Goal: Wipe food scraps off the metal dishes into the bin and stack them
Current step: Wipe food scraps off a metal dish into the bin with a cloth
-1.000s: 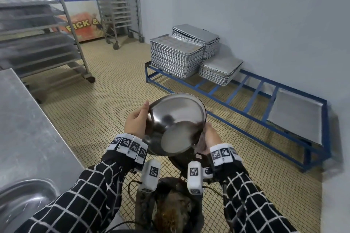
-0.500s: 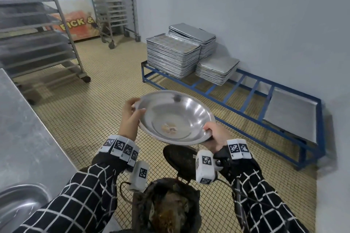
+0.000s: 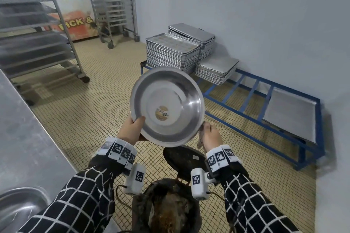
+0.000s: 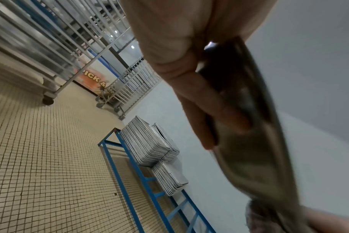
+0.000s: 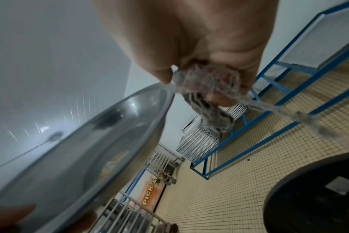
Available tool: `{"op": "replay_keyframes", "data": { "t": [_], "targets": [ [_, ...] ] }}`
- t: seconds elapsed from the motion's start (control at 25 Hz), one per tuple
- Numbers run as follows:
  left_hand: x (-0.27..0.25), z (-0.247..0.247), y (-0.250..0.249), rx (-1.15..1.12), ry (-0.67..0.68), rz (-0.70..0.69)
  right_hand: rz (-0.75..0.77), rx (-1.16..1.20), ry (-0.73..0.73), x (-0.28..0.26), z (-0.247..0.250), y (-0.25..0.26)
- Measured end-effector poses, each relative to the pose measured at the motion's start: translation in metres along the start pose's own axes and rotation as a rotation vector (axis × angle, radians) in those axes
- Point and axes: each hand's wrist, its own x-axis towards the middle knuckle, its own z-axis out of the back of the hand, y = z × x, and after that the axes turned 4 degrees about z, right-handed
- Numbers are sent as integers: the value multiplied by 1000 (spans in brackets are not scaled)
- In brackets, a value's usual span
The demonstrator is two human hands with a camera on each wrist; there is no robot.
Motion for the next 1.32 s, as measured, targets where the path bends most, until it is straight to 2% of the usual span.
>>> {"op": "replay_keyframes", "data": {
  "t": [0.12,0.24,0.36,0.44,0.56,0.72,0.88,1.0,1.04,1.08,1.16,1.2,1.24,1.32],
  "targets": [
    [2,2,10,-41,26,-50,110,6,-35,-9,-4,-4],
    [1,1,18,-172,106,-48,382,43,-11,-11,-5,27],
    [-9,-11,19,-200,145,-24,656,-33,-104,10,-14,56],
    [-13,-18,18,-215,181,-27,749,-51,-114,22,-22,65],
    [-15,-22,12,-245,196,-11,863,-99,-69,25,-31,67],
    [-13,-16,2,-275,216,-39,1087,-305,159,9,-41,52],
    [-13,-9,-10,-345,223,-124,1091,-454,285,-5,-29,31],
    [-15,-8,-12,-348,207,-156,978,-575,388,-7,-10,25],
    [-16,-8,-12,-336,212,-156,891,-533,348,-8,-4,28],
    [-16,-8,-11,-322,215,-145,783,-421,230,-7,0,33],
    [-15,-8,-11,-279,224,-108,607,-132,-108,2,7,54],
    [-15,-9,-11,-259,230,-91,579,-51,-226,9,9,65],
    [-16,-10,-11,-234,240,-81,588,-33,-283,16,9,73],
    [-17,-15,-15,-191,272,-82,657,-103,-267,26,4,79]
  ]
}}
